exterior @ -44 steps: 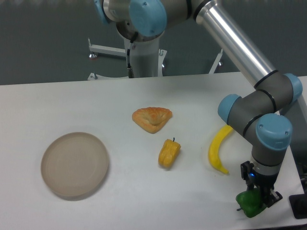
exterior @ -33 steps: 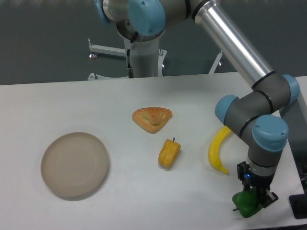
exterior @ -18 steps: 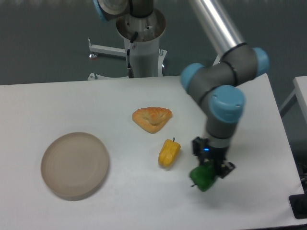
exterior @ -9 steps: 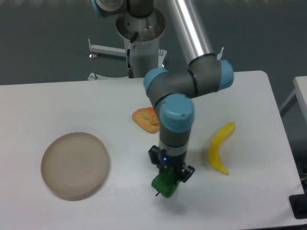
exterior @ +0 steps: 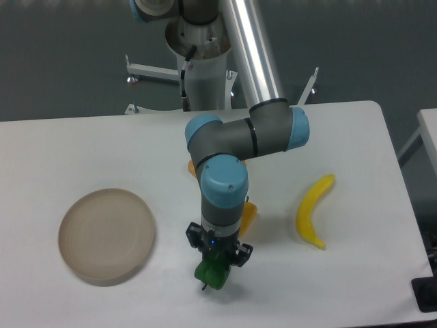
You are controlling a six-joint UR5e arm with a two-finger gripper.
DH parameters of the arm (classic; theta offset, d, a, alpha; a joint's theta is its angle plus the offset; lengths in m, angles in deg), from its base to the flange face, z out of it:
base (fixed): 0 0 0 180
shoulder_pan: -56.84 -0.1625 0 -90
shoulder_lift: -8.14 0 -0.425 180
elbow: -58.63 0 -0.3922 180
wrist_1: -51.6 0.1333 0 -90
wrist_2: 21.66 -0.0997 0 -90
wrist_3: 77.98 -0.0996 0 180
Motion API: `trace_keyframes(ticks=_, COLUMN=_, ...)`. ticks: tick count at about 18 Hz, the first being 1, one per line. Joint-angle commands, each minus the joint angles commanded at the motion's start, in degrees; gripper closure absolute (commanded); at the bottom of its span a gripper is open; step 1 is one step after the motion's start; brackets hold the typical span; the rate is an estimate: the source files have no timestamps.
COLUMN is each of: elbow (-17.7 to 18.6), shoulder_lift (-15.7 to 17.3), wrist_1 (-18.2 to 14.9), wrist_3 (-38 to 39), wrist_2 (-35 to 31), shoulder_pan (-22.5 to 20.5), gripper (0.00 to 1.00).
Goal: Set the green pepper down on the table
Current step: 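Lower the green pepper onto the table and open the gripper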
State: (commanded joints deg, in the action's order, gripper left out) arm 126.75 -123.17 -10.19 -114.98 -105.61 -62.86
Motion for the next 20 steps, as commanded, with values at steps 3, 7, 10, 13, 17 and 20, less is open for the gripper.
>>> trace_keyframes(ticks=3, elbow=0.3, shoulder_lift=0.0, wrist_1=0.3, wrist_3=-0.3, wrist_2=1.2, shoulder_pan=-0.3, gripper=0.69)
trace_keyframes(ticks=7, elbow=0.6, shoulder_lift=-0.2, wrist_1=0.4, wrist_3=-0.5, wrist_2=1.2, shoulder_pan=-0.4, gripper=0.69)
trace_keyframes(ticks=10, elbow=0.6, shoulder_lift=-0.3, wrist_1=0.3, wrist_3=-0.5, wrist_2=1.2, shoulder_pan=-0.4, gripper=0.60)
trace_keyframes(ticks=13, elbow=0.5, shoulder_lift=-0.2, wrist_1=0.4, wrist_3=-0.7, wrist_2=1.2, shoulder_pan=-0.8, gripper=0.20)
trace_keyframes(ticks=17, elbow=0.4, shoulder_lift=0.6, wrist_1=0.3, wrist_3=-3.9, wrist_2=1.0, shoulder_pan=-1.8, gripper=0.00)
trace_keyframes(ticks=20, elbow=0.2, shoulder_lift=1.8, wrist_1=0.3, wrist_3=-8.1, wrist_2=1.1, shoulder_pan=-4.1, gripper=0.00)
